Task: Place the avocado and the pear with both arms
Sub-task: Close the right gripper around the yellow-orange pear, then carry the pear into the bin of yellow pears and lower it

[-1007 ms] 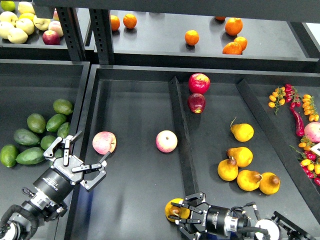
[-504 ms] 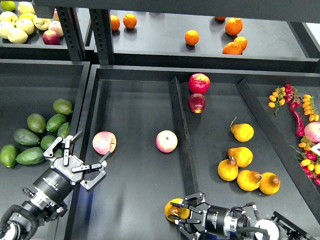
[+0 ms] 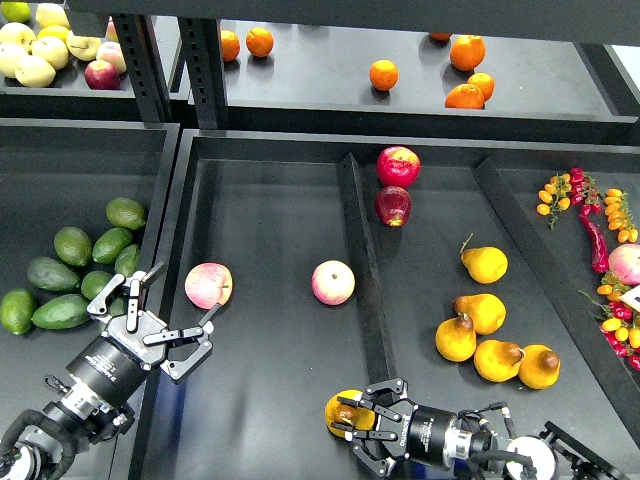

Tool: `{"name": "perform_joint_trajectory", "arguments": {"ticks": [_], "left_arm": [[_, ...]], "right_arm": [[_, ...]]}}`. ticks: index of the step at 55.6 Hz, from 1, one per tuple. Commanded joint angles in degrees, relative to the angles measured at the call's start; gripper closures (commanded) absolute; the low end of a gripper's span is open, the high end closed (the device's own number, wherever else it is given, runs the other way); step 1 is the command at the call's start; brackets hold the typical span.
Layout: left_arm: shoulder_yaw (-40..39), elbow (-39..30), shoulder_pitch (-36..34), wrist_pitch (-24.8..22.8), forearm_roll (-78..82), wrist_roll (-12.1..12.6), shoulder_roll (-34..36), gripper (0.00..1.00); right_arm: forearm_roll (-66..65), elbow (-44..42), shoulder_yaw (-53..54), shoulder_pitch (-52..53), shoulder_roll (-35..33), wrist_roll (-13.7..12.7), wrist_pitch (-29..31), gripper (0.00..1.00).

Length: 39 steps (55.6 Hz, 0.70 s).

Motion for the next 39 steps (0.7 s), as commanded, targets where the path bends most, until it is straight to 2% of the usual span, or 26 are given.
{"name": "perform_joint_trajectory", "arguments": {"ticks": [1, 25, 39], "left_arm": [[0.1, 0.0, 0.0, 0.0, 0.0, 0.0, 0.0, 0.01], [1.2, 0.0, 0.0, 0.0, 0.1, 0.0, 0.0, 0.01], [1.5, 0.0, 0.0, 0.0, 0.1, 0.0, 0.0, 0.01]], "right_arm": [[1.0, 1.8, 1.6, 0.3, -0.1, 0.0, -0.8, 0.89], [3.0, 9.2, 9.3, 0.4, -3.6, 0.0, -5.2, 0.89], [8.4, 13.3, 11.1, -0.5, -12.1, 0.0, -5.2, 0.89]]}}
